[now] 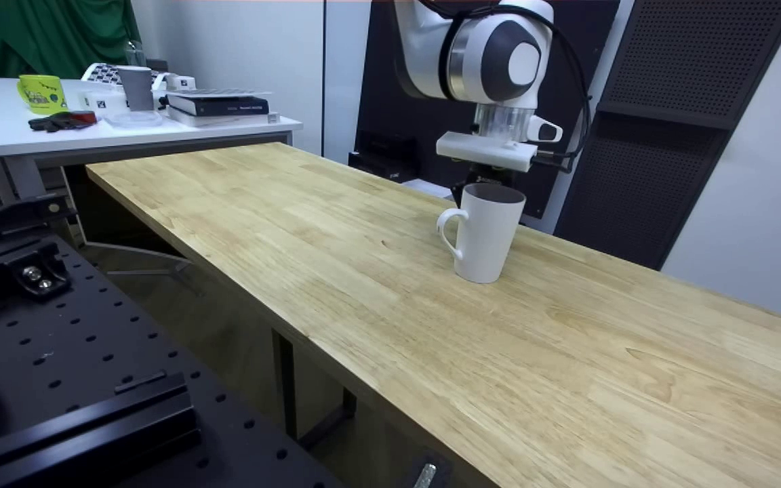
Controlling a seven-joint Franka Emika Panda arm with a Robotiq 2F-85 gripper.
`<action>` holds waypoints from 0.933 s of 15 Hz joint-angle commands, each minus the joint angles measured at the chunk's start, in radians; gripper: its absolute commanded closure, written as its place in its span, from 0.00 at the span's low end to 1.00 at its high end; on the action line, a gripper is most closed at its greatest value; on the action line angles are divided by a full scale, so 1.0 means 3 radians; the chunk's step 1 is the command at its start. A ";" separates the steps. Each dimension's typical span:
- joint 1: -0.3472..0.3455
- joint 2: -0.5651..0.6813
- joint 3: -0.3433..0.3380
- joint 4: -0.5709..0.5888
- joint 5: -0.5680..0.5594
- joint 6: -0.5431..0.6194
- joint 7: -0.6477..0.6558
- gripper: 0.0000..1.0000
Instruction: Place the spoon in the mug
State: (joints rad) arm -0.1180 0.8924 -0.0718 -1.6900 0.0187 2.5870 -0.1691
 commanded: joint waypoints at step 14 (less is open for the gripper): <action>0.0195 -0.0303 -0.0225 0.0752 -0.0235 -0.1326 0.0616 0.97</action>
State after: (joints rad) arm -0.0597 0.8332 -0.1387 -1.5128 -0.0374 2.3375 -0.0322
